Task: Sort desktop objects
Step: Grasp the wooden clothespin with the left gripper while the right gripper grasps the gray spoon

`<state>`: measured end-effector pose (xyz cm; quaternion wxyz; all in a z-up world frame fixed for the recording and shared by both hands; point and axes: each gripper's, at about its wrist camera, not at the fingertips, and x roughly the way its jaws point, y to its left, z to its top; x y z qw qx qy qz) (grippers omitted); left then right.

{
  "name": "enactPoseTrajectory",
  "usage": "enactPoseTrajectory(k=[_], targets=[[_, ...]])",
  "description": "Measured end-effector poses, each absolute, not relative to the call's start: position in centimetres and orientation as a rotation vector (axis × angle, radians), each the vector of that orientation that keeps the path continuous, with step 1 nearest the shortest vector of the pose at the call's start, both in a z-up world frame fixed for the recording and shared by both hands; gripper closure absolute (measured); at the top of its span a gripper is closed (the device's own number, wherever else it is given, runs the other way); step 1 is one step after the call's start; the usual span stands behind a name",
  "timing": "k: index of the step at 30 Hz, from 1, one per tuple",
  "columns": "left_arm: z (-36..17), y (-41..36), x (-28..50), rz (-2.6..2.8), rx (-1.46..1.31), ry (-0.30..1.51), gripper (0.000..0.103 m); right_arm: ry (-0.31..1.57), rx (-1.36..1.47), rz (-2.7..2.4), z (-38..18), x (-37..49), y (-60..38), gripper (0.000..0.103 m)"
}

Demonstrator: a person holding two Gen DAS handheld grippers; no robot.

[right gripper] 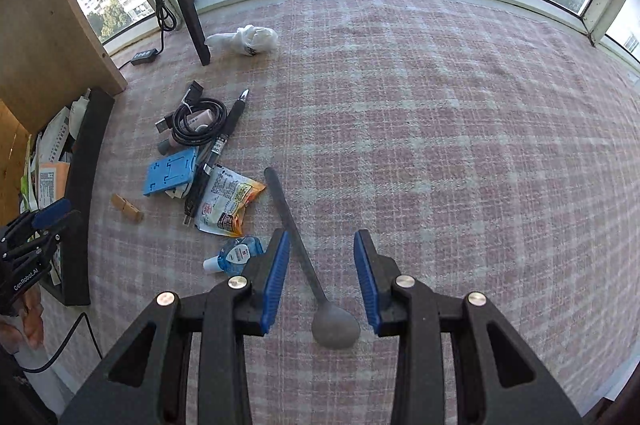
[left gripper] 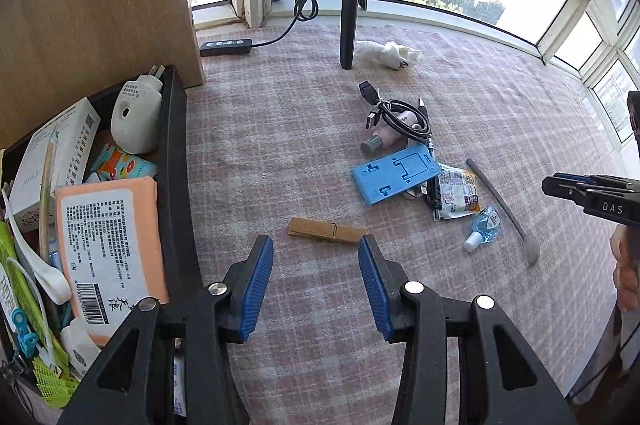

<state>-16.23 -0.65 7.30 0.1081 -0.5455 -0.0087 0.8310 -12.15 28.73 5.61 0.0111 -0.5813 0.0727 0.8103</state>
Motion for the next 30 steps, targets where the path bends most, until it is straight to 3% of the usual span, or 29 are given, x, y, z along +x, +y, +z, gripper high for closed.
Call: enactPoseTrajectory(k=[8,19,30], targets=[[4.1,-1.3,-18.6,2.370,-1.858,-0.289,0.061,0.131,-1.932,2.481,1.6,-10.6,28.5,0.070],[1.8,0.3,-20.6,2.336,-2.022,-0.426,0.059,0.064,-1.976,2.474,0.7,-9.9,28.9,0.070],[1.5,3.1,-20.5,2.427,-2.031,-0.186,0.062,0.022,-2.008,2.461,-0.2,-8.8,28.1,0.070]])
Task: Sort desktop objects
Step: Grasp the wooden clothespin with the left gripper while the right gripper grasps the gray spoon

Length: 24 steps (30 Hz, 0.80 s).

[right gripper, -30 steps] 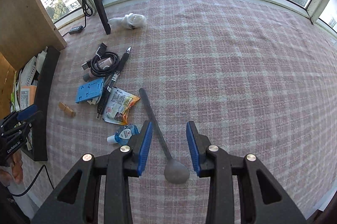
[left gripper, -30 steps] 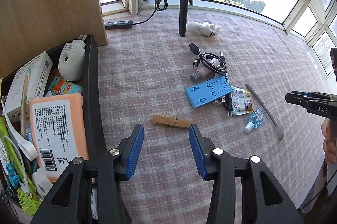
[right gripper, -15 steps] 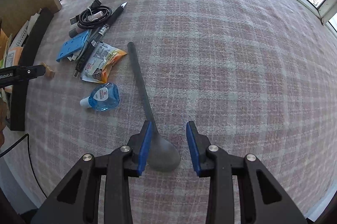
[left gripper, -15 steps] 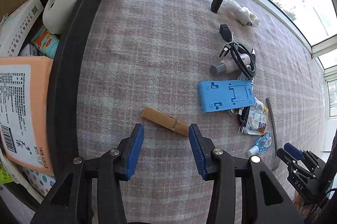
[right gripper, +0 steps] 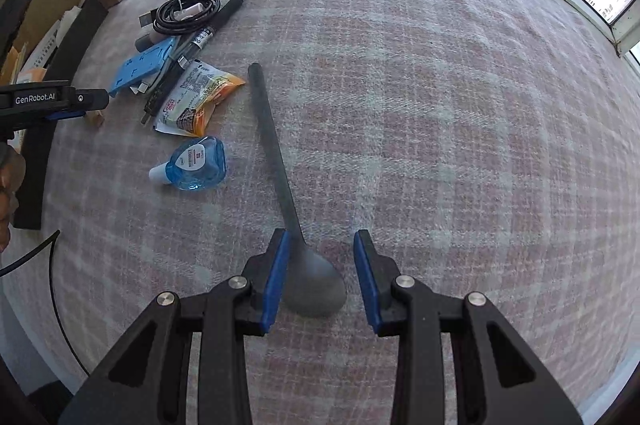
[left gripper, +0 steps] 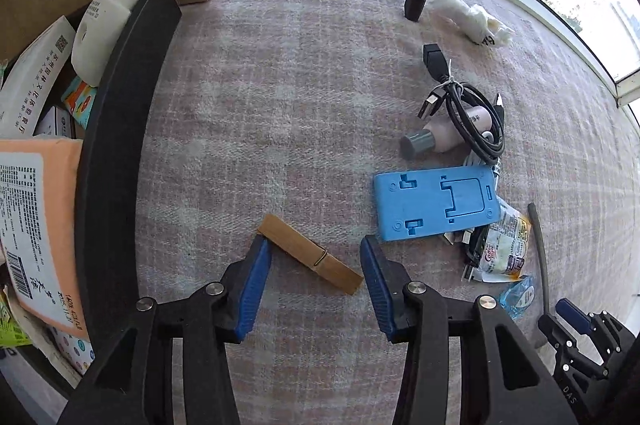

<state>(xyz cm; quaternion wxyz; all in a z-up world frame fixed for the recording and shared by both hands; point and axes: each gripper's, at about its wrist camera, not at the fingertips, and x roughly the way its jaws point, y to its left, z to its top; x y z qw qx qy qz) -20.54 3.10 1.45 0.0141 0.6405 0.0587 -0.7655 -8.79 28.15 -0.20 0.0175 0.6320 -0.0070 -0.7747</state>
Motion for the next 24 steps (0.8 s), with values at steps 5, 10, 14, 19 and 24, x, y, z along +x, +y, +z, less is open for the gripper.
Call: enactPoseTrajectory(k=[5,10,14,19,24], targets=[[1.4,3.1,-19.8,-2.413,1.960,0.073,0.080,0.009,1.969,-2.407,-0.6,-8.1,27.9,0.072],[1.5,1.9,-19.8,-2.442,1.960,0.054,0.091,0.063,1.986,-2.400,-0.5,-8.2,27.4,0.087],[1.5,1.2,-19.2,-2.456,1.973,0.068,0.091,0.055,1.982,-2.387,-0.2,-8.5,27.1,0.095],[2.2,-0.5,-17.7,-2.475,1.969,0.123,0.091,-0.044,1.970,-2.393,0.3,-8.8,27.8,0.095],[3.6,-2.1,-16.6,-2.509,1.952,0.134,0.091,-0.103,1.943,-2.425,1.4,-8.9,29.0,0.095]])
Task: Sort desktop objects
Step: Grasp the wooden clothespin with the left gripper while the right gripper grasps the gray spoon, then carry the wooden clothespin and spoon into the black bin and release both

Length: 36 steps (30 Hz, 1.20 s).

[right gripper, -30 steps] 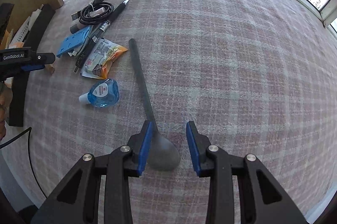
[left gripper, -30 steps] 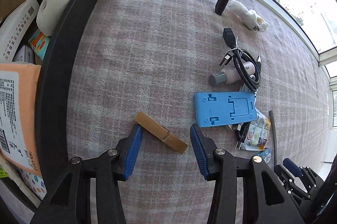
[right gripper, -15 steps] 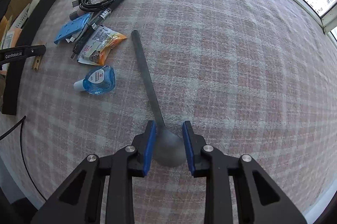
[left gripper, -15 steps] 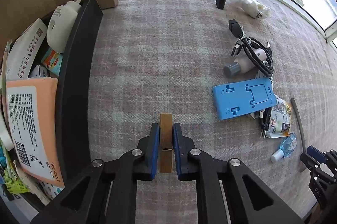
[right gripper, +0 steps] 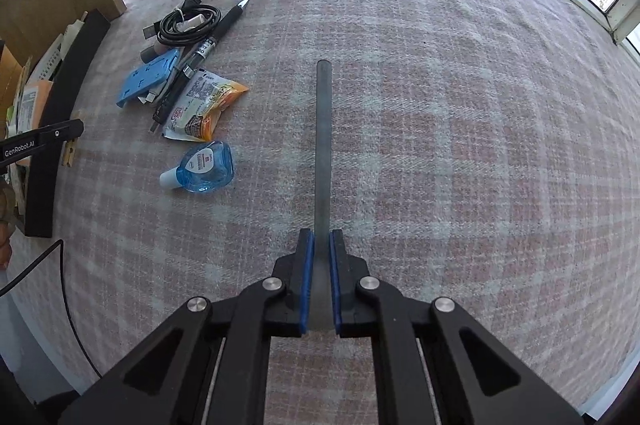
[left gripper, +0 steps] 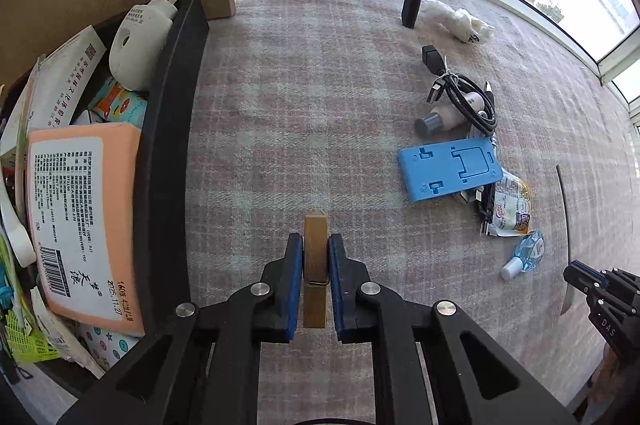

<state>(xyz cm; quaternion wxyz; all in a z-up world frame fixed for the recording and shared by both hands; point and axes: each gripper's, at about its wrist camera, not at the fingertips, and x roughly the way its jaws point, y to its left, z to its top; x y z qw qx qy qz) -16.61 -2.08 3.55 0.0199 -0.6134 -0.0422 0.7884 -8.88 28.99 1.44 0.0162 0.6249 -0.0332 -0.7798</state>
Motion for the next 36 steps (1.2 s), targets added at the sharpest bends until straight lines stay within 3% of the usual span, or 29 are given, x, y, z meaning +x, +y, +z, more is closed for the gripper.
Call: enactPoseTrajectory(k=[14,36], targets=[[8.8,-3.4,-15.2,2.579,-1.785,-0.169,0.091,-0.127,1.730,-2.472,8.4,-12.8,23.8,0.095],[13.0,-22.3,-10.4,2.925,-1.780,-0.451,0.091,0.087,1.460,-2.240,14.1,-17.5,-0.4,0.095]])
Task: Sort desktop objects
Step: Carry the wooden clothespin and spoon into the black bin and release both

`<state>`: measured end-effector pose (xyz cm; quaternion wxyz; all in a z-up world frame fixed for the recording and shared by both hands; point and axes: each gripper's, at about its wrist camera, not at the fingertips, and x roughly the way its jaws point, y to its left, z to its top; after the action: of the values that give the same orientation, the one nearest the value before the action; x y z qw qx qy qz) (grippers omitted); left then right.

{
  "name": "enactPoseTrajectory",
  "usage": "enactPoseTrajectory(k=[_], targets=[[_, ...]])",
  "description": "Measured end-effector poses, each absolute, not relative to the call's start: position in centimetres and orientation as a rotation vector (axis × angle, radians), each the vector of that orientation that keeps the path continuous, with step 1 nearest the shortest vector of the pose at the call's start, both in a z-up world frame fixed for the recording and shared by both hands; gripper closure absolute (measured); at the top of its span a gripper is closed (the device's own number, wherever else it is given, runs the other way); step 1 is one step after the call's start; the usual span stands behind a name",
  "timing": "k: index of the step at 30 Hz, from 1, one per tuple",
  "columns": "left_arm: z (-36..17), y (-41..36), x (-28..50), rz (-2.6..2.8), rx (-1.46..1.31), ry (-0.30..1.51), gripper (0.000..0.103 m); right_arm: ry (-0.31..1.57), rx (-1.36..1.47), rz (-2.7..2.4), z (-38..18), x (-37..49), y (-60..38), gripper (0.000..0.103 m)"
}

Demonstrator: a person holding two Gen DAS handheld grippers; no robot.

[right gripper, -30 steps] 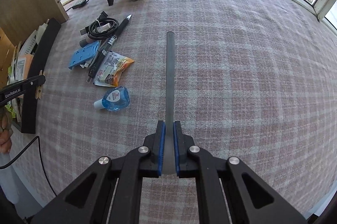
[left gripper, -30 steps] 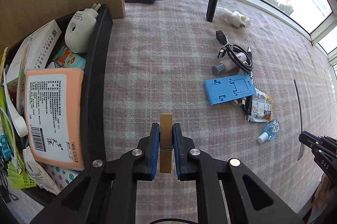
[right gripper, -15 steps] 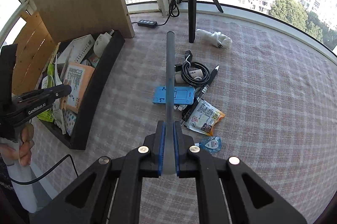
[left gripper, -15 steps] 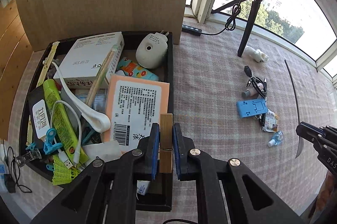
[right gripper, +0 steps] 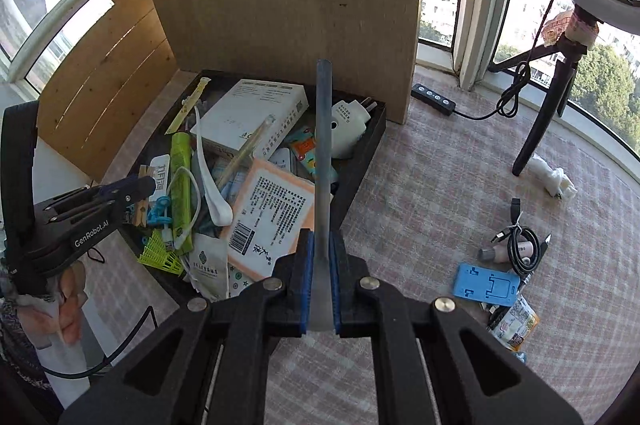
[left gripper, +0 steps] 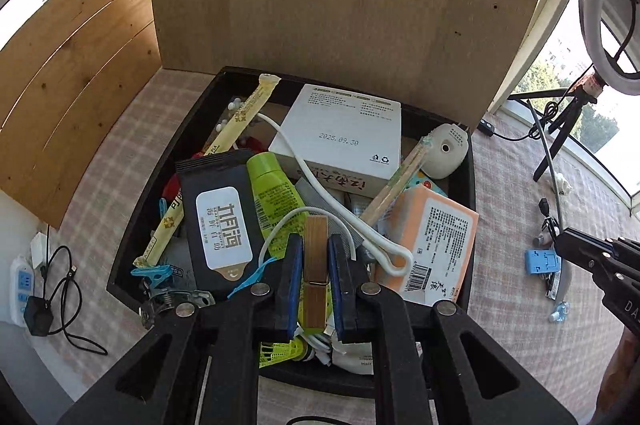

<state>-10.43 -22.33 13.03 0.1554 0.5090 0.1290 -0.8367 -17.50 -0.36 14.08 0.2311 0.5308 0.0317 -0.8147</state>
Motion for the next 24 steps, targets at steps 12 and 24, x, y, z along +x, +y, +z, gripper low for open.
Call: enactPoseTrajectory(k=[12,24], targets=[[12.1,-26.7,-10.4,-2.358,1.428,0.453,0.091,0.156,1.421,-2.155,14.1,-19.1,-8.7,0.095],[12.0,-26.5,-10.8,-2.366,1.430,0.478,0.058,0.179,1.425,-2.160,13.7,-19.4,-8.5,0.052]])
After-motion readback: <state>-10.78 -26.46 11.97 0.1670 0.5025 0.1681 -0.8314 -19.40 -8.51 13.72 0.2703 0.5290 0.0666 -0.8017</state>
